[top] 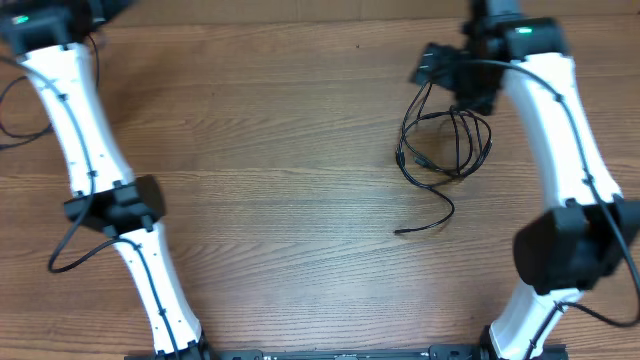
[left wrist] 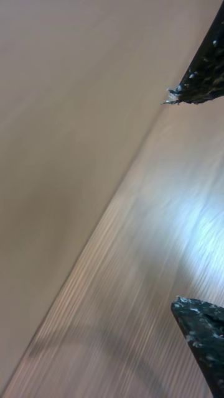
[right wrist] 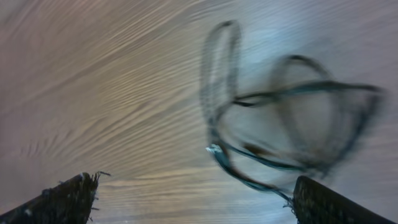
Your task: Untangle cables
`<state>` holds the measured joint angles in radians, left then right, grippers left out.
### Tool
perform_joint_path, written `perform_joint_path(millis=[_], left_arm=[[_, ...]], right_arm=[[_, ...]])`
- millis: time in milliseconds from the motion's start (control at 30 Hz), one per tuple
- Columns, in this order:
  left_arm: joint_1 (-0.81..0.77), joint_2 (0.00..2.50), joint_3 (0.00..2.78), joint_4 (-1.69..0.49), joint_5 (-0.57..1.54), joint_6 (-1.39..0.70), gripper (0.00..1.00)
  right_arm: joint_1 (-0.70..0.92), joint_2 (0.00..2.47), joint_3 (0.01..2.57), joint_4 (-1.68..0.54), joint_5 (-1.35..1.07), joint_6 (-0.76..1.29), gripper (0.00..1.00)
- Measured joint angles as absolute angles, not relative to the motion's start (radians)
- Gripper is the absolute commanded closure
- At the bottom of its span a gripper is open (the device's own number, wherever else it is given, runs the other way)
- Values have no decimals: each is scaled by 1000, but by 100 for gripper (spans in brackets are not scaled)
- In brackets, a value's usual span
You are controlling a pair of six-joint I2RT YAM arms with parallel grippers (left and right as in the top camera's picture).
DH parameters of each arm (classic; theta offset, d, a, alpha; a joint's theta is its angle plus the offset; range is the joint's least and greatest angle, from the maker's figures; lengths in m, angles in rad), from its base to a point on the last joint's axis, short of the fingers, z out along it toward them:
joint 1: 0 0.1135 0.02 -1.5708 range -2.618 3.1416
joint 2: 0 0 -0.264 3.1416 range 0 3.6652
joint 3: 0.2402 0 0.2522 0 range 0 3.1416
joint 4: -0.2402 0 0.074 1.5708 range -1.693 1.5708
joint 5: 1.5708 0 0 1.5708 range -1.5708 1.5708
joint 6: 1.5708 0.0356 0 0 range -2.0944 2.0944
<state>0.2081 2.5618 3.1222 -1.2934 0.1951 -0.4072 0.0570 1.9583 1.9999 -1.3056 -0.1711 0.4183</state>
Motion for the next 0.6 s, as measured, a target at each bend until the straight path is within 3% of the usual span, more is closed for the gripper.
perform_joint_path(millis=[267, 600], left_arm=[[-81, 2556, 3122, -1395, 207, -393, 0], [-467, 2557, 3027, -1224, 207, -147, 0]], right_arm=[[-115, 1922, 2000, -1391, -167, 419, 0], [-184, 1922, 2000, -1420, -165, 418, 0]])
